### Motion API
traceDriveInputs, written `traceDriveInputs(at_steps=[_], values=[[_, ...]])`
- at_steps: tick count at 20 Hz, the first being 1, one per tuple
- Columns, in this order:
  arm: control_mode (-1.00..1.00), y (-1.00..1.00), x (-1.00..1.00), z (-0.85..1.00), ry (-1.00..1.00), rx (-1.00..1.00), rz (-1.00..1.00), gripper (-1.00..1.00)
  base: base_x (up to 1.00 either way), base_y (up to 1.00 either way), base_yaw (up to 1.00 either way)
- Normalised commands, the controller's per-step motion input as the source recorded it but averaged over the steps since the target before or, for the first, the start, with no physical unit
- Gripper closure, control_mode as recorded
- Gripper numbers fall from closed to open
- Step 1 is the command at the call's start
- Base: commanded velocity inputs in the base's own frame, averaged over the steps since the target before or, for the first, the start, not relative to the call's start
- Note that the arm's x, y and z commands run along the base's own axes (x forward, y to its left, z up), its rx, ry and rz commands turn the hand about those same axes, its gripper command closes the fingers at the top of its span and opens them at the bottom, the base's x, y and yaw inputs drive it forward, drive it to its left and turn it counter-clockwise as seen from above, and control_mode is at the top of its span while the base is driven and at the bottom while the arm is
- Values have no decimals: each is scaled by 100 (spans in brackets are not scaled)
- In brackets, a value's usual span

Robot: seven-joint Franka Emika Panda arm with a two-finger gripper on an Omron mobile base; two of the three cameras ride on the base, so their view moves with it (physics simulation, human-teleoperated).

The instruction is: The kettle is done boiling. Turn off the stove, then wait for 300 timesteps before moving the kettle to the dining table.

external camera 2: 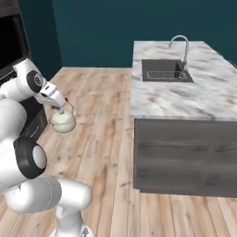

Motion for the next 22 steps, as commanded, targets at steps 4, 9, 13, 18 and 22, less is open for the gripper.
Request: traceDriveInputs(at_steps=[4, 9, 13, 18, 22], values=[[100, 0, 0, 0, 0, 0, 0, 100, 6, -85, -7], [100, 0, 0, 0, 0, 0, 0, 100, 17, -78, -1], [100, 0, 0, 0, 0, 0, 0, 100, 5, -82, 0], [100, 0, 0, 0, 0, 0, 0, 100, 6, -80, 0], [100, 0, 0, 0, 0, 0, 0, 100, 13, -77, 1]])
